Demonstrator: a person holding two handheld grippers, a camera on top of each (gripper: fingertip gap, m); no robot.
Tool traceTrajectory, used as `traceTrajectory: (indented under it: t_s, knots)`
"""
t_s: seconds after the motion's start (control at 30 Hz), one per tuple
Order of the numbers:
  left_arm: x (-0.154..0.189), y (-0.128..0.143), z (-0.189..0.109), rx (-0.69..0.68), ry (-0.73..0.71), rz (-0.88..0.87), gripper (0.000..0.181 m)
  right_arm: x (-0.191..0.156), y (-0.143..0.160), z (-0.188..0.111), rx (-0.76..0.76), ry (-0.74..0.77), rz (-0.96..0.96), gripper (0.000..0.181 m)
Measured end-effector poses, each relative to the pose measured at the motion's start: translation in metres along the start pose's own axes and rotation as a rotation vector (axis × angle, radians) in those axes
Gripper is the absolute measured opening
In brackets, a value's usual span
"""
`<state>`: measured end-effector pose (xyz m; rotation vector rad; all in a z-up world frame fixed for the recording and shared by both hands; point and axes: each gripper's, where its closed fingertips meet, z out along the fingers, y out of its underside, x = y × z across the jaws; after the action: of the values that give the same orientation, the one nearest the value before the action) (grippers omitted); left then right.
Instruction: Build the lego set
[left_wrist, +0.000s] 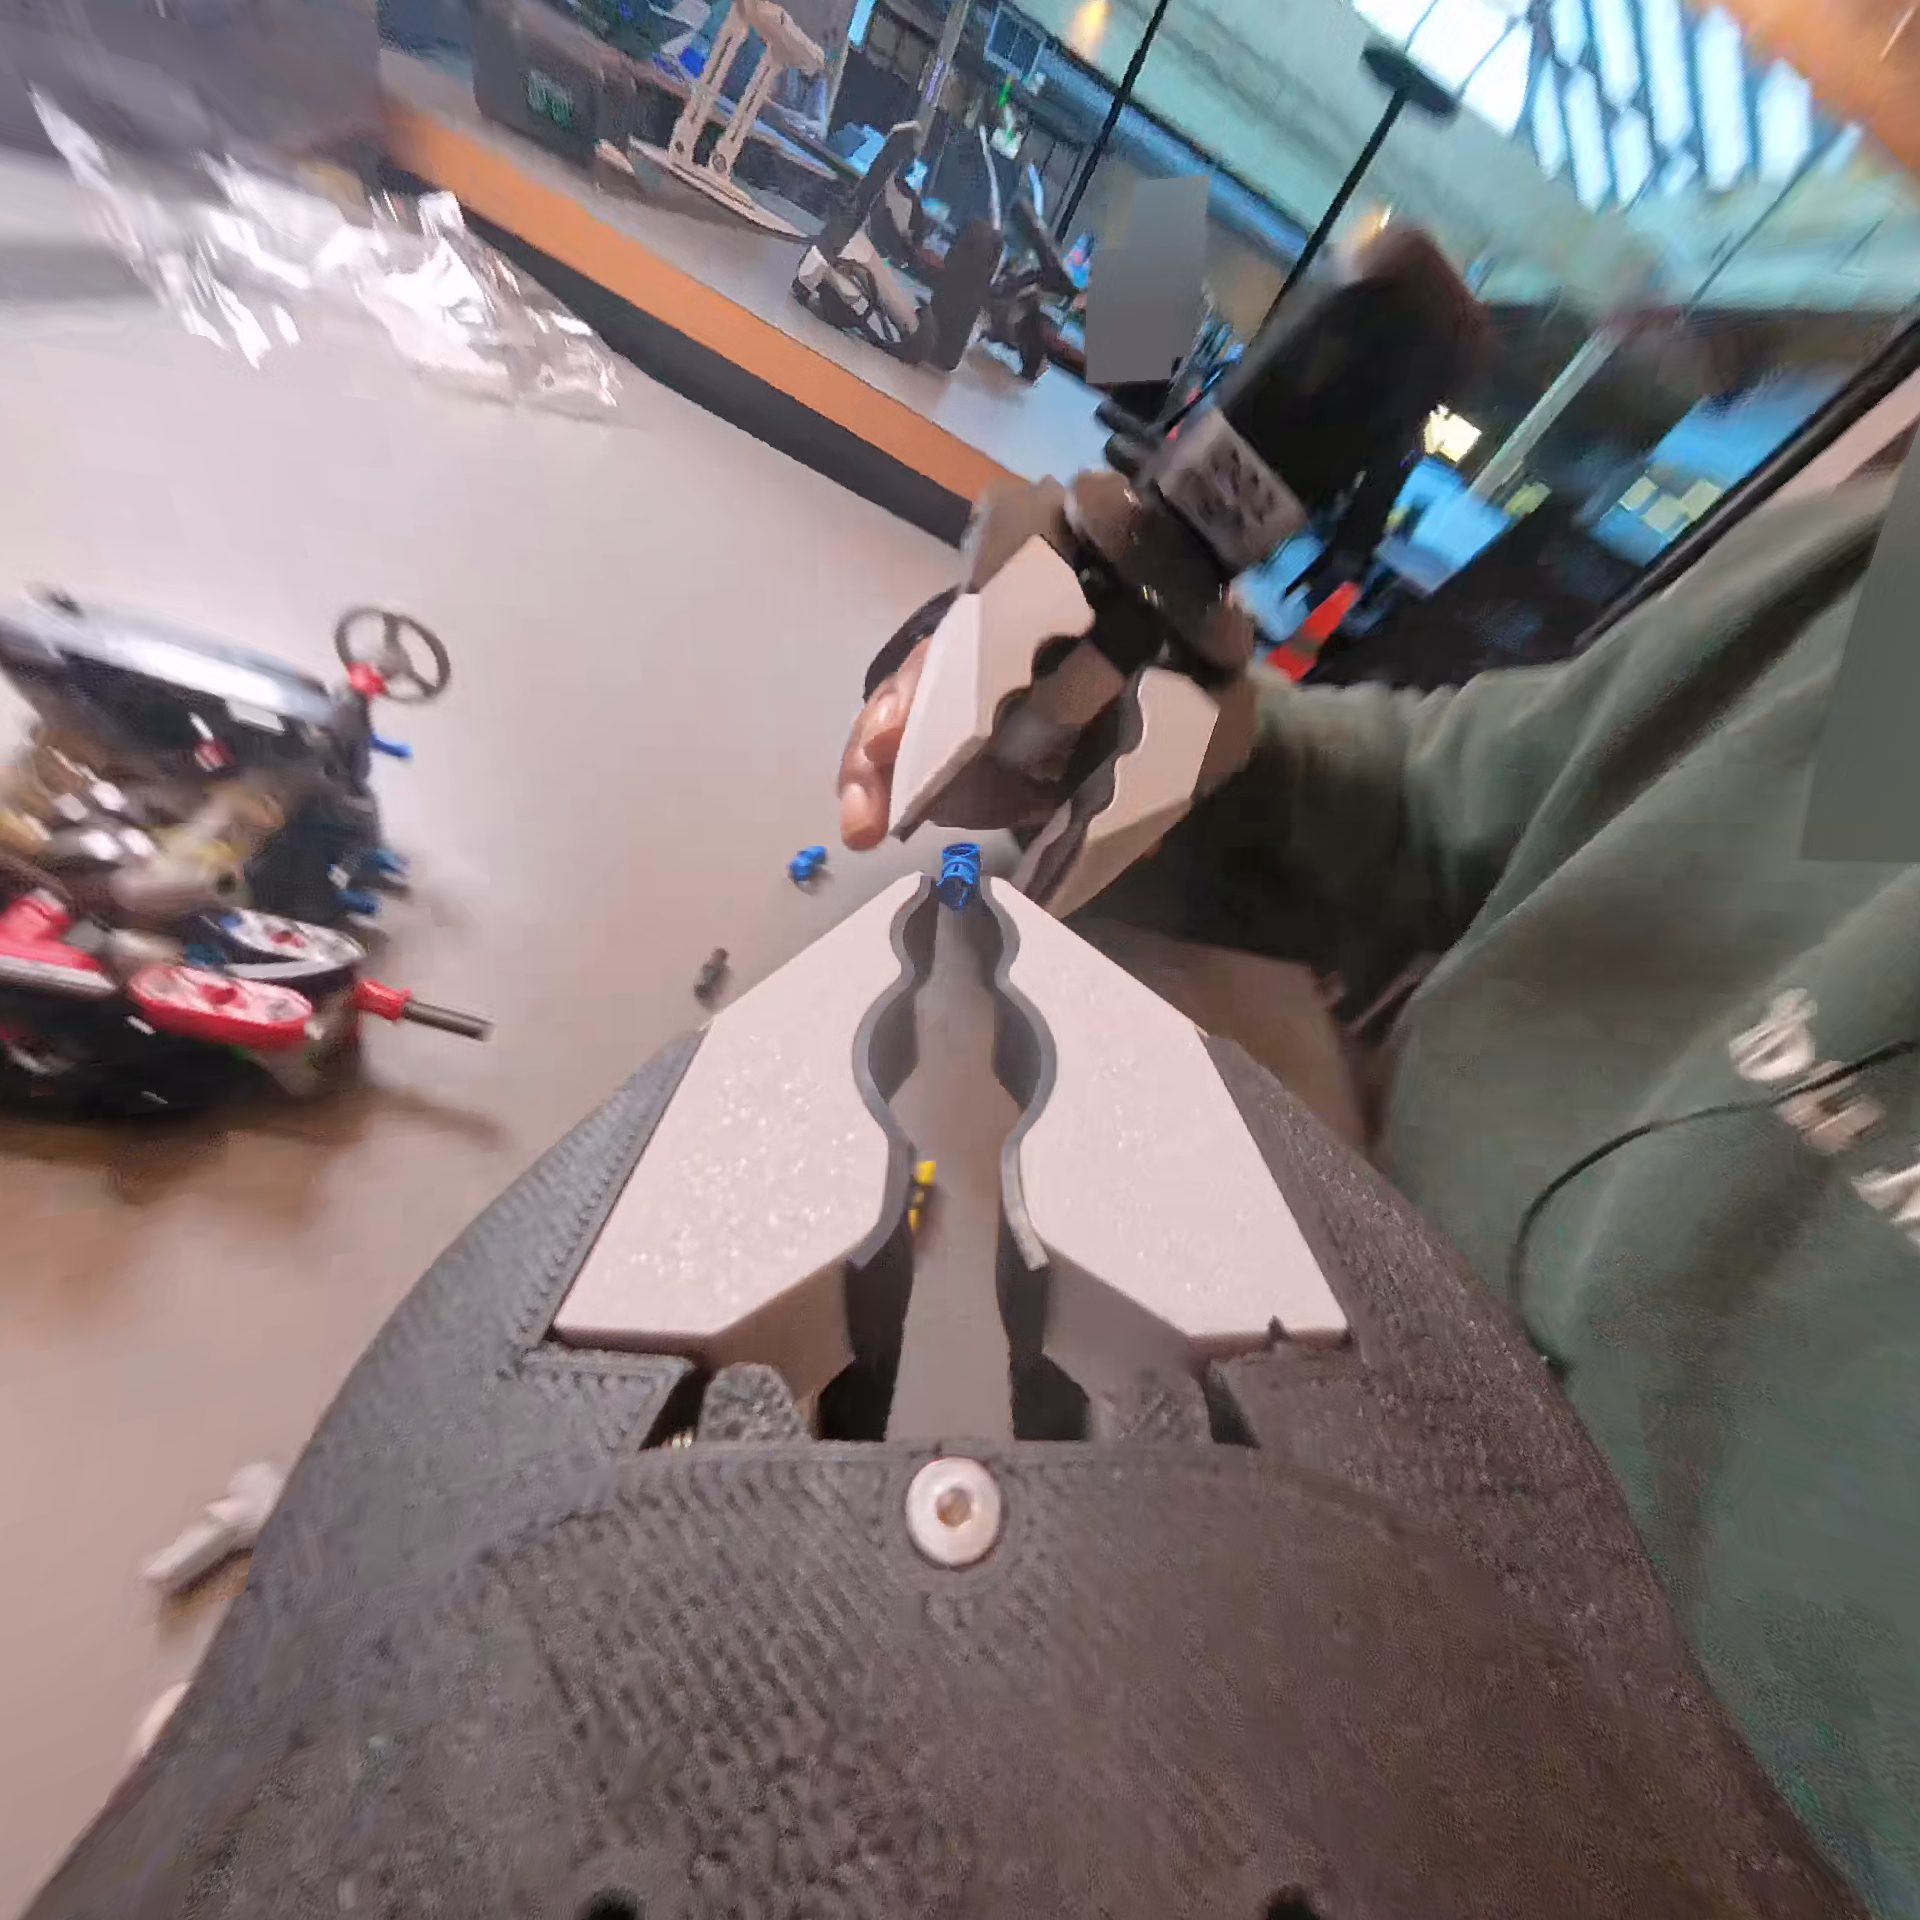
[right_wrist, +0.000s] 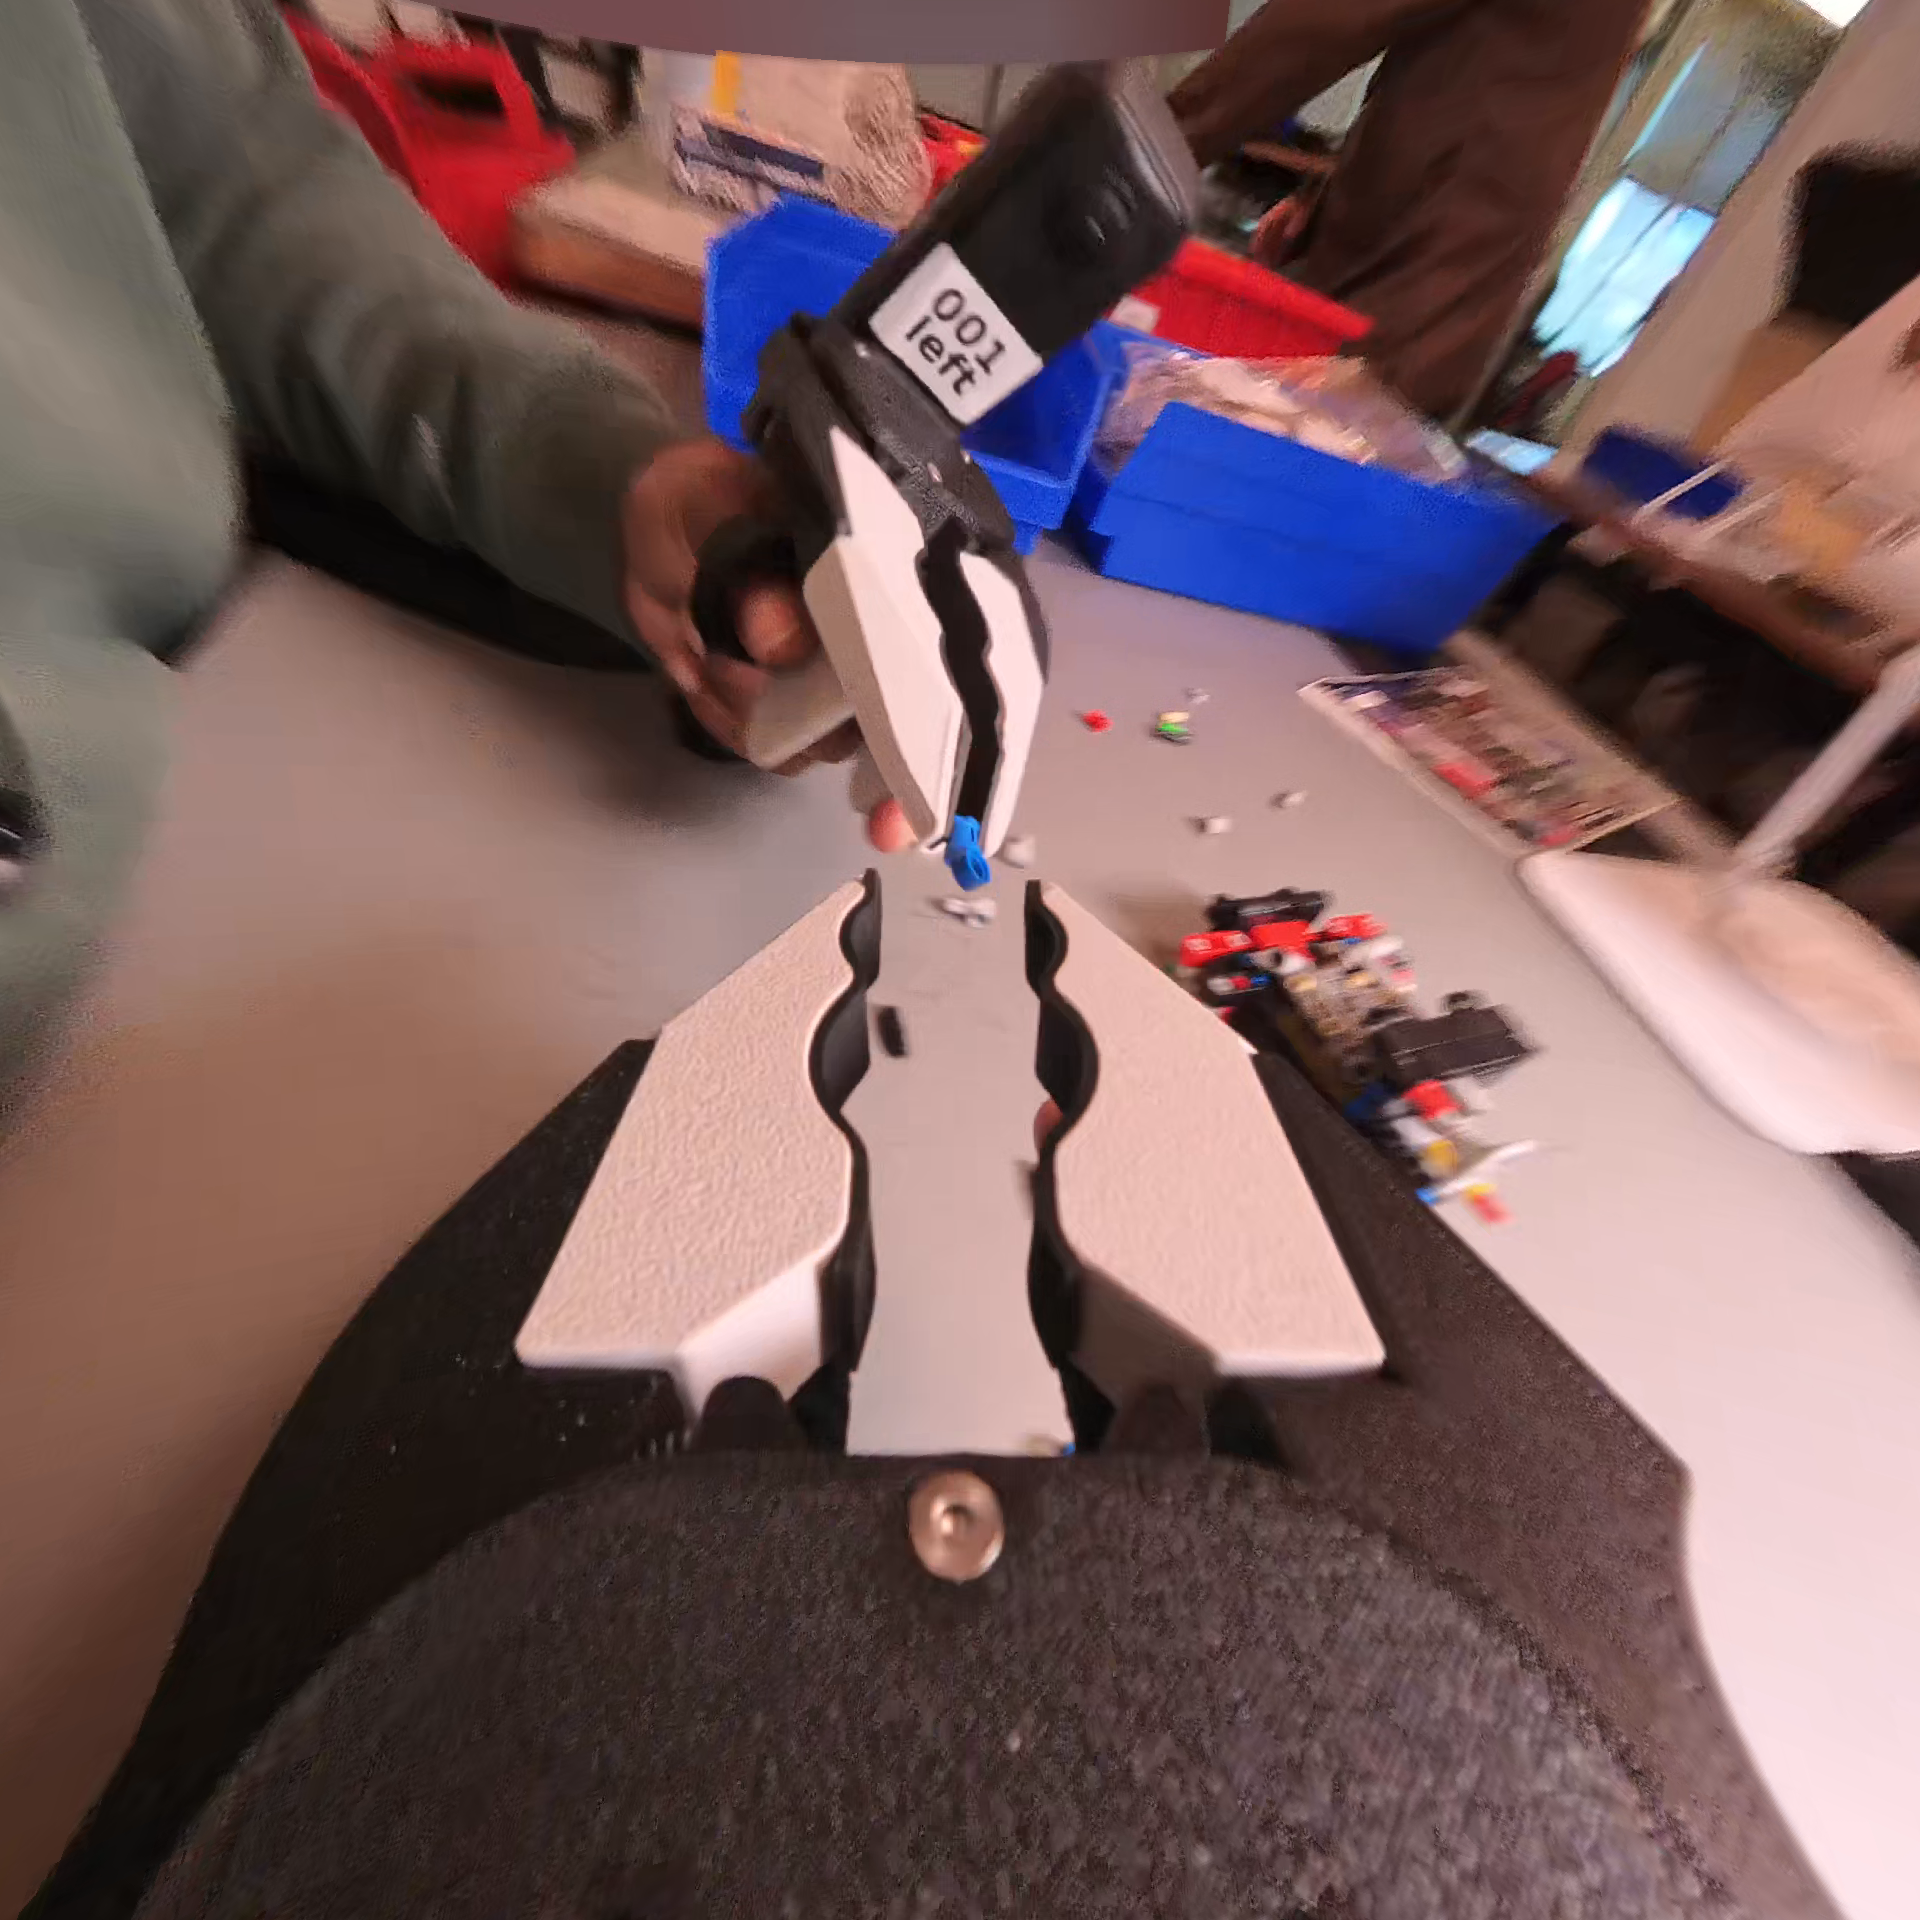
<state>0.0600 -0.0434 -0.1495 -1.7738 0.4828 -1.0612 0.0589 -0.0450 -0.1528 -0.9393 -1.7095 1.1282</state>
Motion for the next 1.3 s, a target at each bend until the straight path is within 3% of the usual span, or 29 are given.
traceTrajectory:
  t_s: [0.13, 0.23, 0.67, 0.8, 0.93, 1.1, 1.3]
  knots:
    - [0.002, 0.003, 0.000, -0.048, -0.136, 0.395, 0.005, -0.001, -0.005, -0.003, 0.038, -0.130, 0.333, 0.024]
    - [0.004, 0.003, 0.001, -0.052, -0.180, 0.533, 0.005, -0.002, -0.006, -0.002, 0.046, -0.181, 0.476, 0.017]
    - [0.008, -0.002, -0.001, -0.034, -0.220, 0.656, 0.005, -0.003, -0.015, 0.000, 0.116, -0.238, 0.615, 0.006]
    - [0.010, -0.004, -0.002, -0.009, -0.183, 0.558, 0.005, -0.003, -0.018, -0.001, 0.136, -0.214, 0.537, 0.006]
    - [0.011, -0.006, -0.003, 0.027, -0.066, 0.256, 0.019, -0.005, -0.022, -0.003, 0.160, -0.153, 0.319, 0.006]
    - [0.025, -0.011, -0.003, 0.077, 0.179, -0.142, 0.017, -0.010, -0.024, -0.003, 0.172, -0.111, 0.159, 0.006]
    - [0.023, -0.006, -0.001, 0.046, 0.151, -0.119, 0.006, -0.012, -0.022, -0.002, 0.166, -0.112, 0.130, 0.006]
